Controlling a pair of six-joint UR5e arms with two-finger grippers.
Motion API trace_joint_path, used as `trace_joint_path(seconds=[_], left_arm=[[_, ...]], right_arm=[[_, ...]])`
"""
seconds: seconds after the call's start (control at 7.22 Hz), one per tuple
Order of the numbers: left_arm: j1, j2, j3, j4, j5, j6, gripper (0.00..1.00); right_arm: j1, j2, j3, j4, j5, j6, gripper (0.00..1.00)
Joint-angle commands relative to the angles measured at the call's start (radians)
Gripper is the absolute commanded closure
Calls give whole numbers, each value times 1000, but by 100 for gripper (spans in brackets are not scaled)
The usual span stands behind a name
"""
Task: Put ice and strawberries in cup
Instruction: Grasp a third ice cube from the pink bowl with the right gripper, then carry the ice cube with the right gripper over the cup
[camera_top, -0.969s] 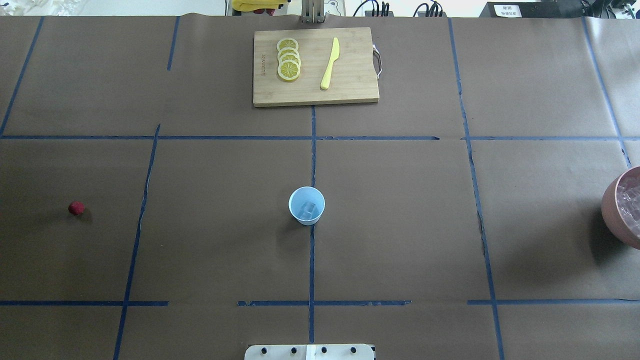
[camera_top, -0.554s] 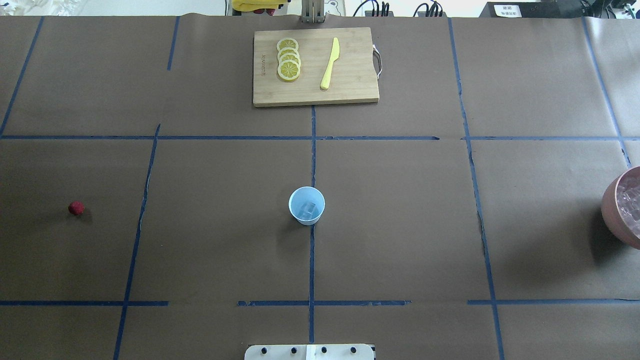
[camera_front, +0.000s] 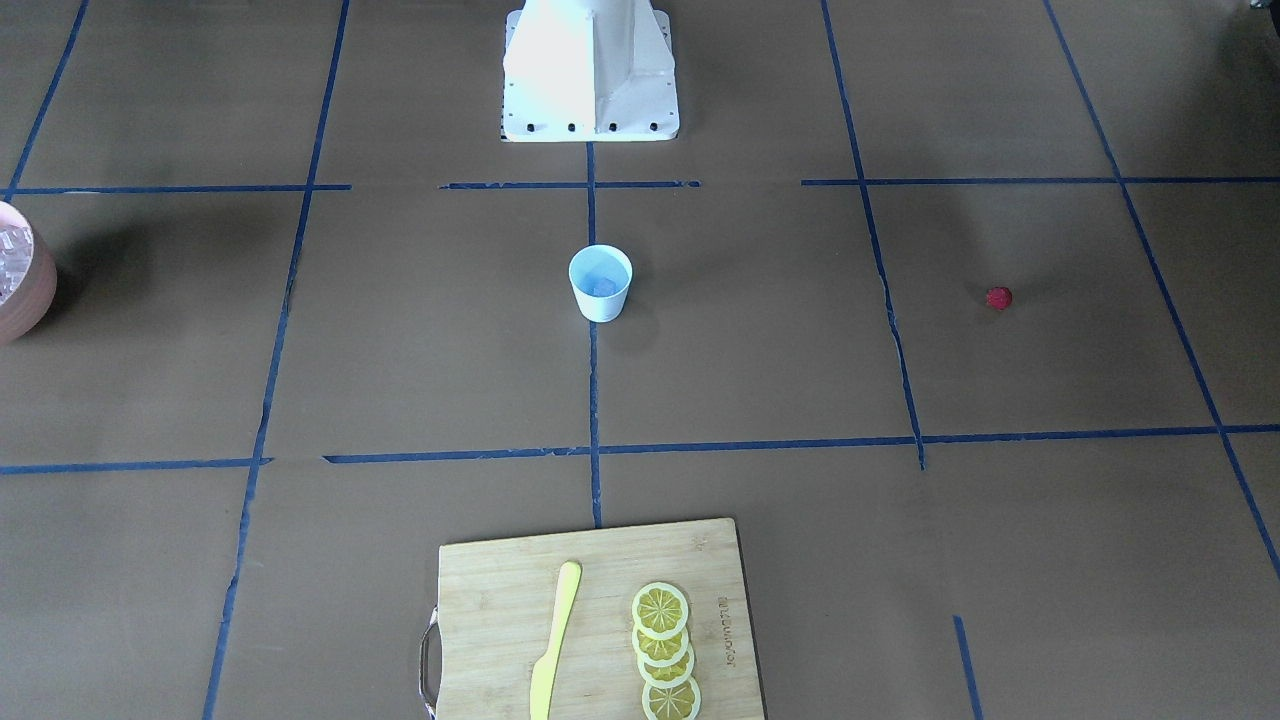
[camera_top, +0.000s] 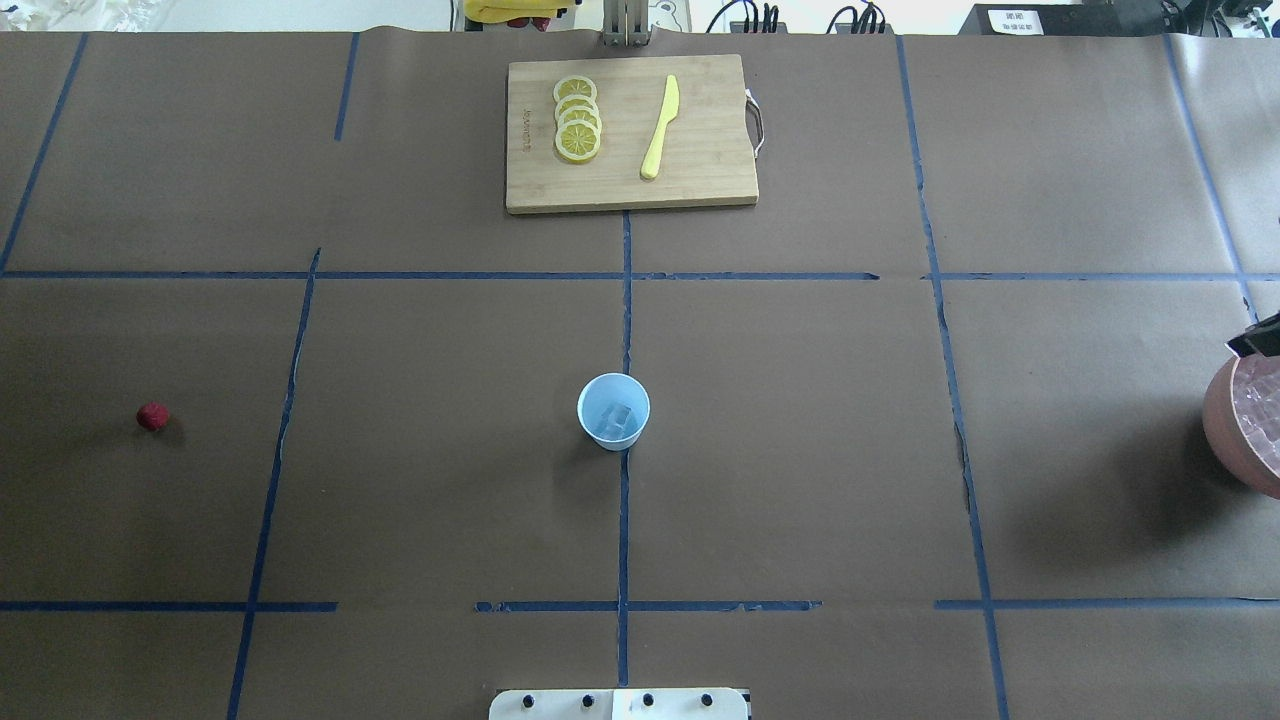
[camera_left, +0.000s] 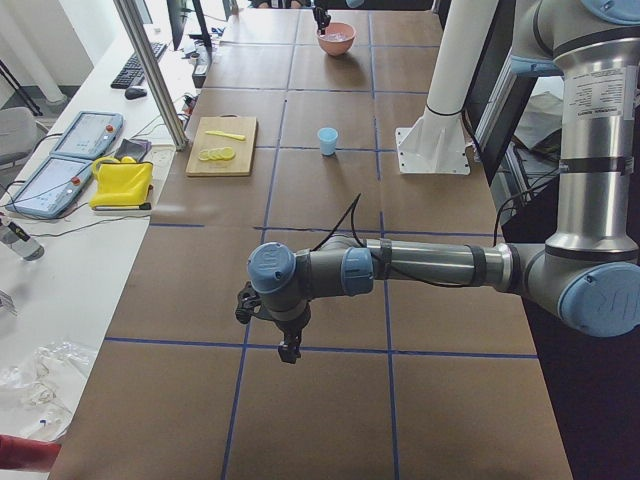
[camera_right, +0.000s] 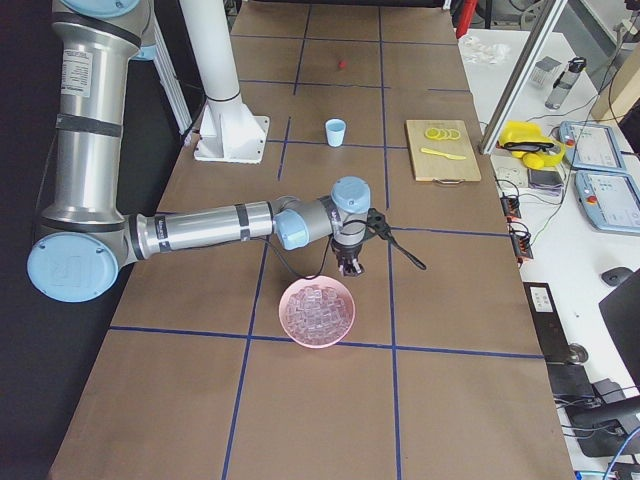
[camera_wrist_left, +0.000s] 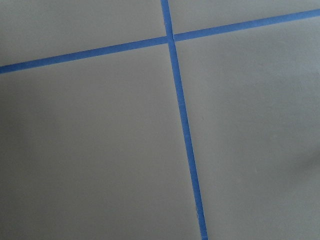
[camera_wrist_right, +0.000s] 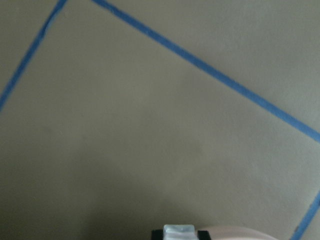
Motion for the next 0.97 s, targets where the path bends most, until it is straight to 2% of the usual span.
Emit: trace_joint_path(seconds=[0.0, 0.14, 0.28, 0.55, 0.83], left_arm=[[0, 0, -1, -2, 0, 1, 0], [0, 0, -1, -2, 0, 1, 0], [0, 0, -1, -4, 0, 1, 0], [0, -1, -1, -6, 0, 1, 0], [0, -1, 0, -6, 0, 1, 0]], right_arm=[[-120, 157, 37, -11, -6, 392, 100], [-215, 250, 37, -11, -45, 578, 100], [-313, 347, 36, -60, -103, 710, 100], [-488, 545, 31, -234, -252, 896, 100], [-654, 718, 8, -351, -413, 1116, 100]])
